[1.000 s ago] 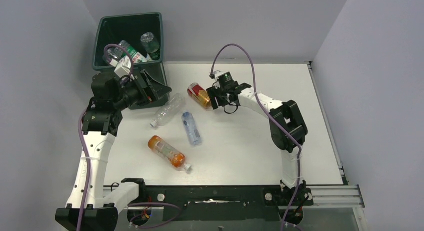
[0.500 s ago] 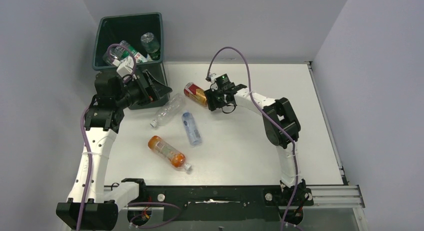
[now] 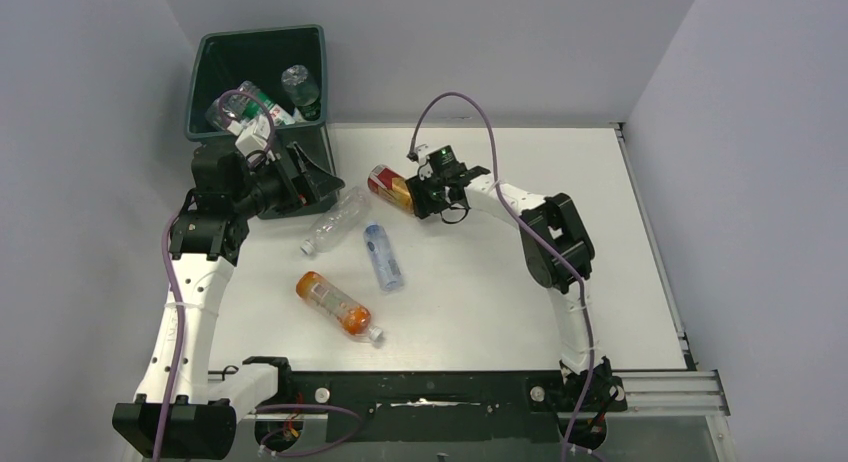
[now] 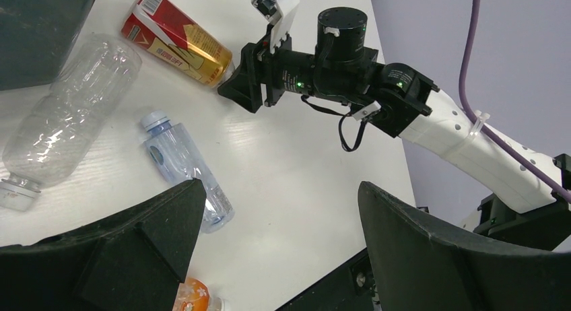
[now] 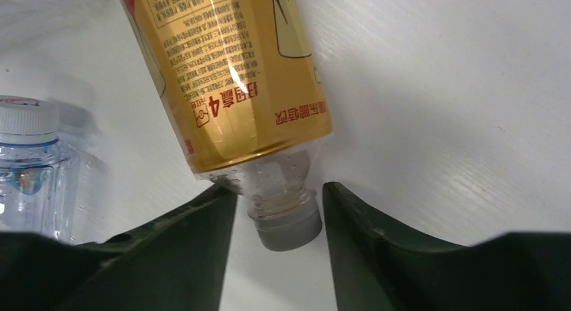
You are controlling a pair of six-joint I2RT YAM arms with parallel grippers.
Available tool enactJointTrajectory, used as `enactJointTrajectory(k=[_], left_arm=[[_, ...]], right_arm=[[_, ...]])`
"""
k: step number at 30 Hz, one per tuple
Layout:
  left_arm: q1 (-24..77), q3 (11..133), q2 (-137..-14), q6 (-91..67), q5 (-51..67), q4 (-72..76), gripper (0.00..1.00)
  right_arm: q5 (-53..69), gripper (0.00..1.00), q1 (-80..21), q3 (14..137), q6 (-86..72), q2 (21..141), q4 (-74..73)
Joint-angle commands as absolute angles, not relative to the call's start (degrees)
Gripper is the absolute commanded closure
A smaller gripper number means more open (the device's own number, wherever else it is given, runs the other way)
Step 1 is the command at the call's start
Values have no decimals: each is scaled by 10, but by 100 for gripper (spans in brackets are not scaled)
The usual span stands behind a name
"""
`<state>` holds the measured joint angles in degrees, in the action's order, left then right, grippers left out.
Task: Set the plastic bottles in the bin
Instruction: Pick up the plastic bottle at the center of the board.
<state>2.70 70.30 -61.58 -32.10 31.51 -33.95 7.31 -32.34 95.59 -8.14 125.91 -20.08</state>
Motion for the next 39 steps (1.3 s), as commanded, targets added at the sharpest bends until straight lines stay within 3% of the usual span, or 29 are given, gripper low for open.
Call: enactJointTrajectory(k=[1,4,6,21,39], left_arm=[[30,714,-612,-309,312,-331,16],[31,713,-611,-310,310,-331,16],[31,711,-611,-310,310,-331,15],[75,663,-620,-346,324,-294,15],[199,648,-645,-441,275,-202,15]], right_arm=[[84,58,-326,973,-70,1254,-188],[84,71,-328,967,-73,1250,-189],[78,74,-331,950,-83,1237,-183],[-28,78,-441,675,-229,994,-104],[-81,78,-467,524,-333,726,-135]])
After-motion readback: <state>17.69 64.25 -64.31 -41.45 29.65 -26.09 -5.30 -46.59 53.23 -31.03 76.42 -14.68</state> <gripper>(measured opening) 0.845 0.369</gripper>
